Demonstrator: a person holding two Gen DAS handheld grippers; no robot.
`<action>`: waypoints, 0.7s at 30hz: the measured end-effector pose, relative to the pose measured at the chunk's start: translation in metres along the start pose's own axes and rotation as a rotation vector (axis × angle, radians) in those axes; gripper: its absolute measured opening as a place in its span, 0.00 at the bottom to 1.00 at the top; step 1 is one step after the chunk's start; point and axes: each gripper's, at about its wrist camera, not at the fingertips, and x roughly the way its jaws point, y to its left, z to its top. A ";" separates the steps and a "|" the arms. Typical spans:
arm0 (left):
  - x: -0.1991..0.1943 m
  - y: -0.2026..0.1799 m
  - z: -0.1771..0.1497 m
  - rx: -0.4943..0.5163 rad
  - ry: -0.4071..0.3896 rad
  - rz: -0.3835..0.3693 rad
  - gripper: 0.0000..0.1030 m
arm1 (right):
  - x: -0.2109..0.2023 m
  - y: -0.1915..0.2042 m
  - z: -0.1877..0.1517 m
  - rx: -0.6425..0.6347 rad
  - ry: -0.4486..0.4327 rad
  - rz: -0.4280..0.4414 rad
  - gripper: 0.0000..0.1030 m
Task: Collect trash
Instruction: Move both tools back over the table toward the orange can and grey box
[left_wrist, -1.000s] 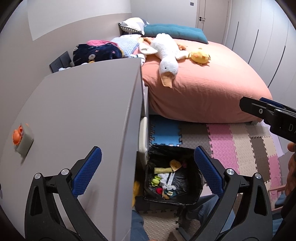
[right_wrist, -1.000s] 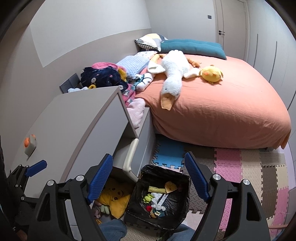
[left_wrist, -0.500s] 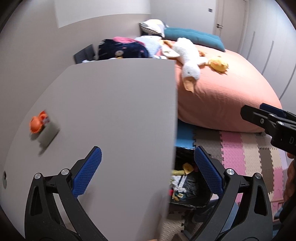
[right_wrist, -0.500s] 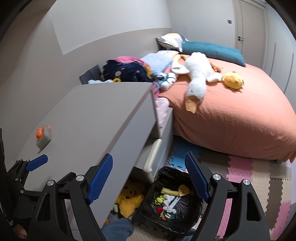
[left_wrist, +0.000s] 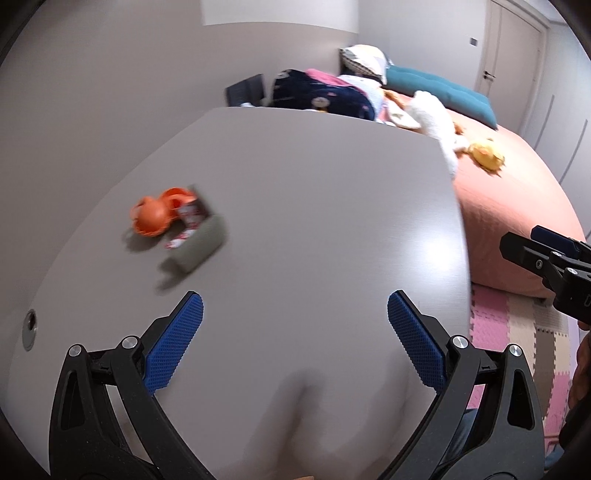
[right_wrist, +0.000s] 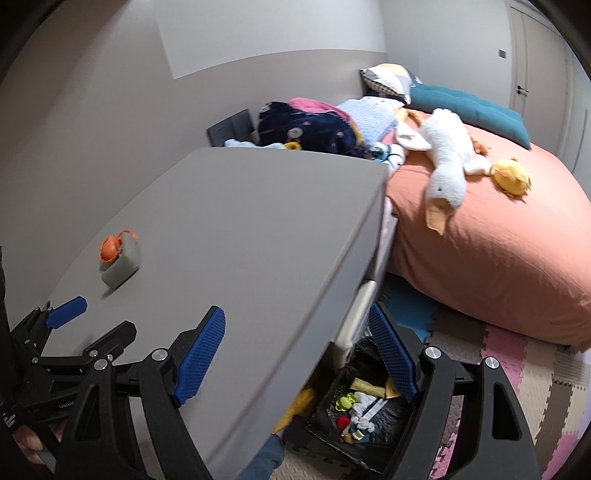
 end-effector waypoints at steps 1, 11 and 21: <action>0.000 0.006 0.000 -0.008 -0.001 0.007 0.94 | 0.003 0.005 0.001 -0.006 0.002 0.005 0.78; 0.001 0.073 -0.005 -0.098 0.002 0.067 0.94 | 0.030 0.058 0.013 -0.060 0.028 0.074 0.78; 0.009 0.126 -0.004 -0.159 0.010 0.121 0.94 | 0.059 0.120 0.021 -0.143 0.060 0.138 0.78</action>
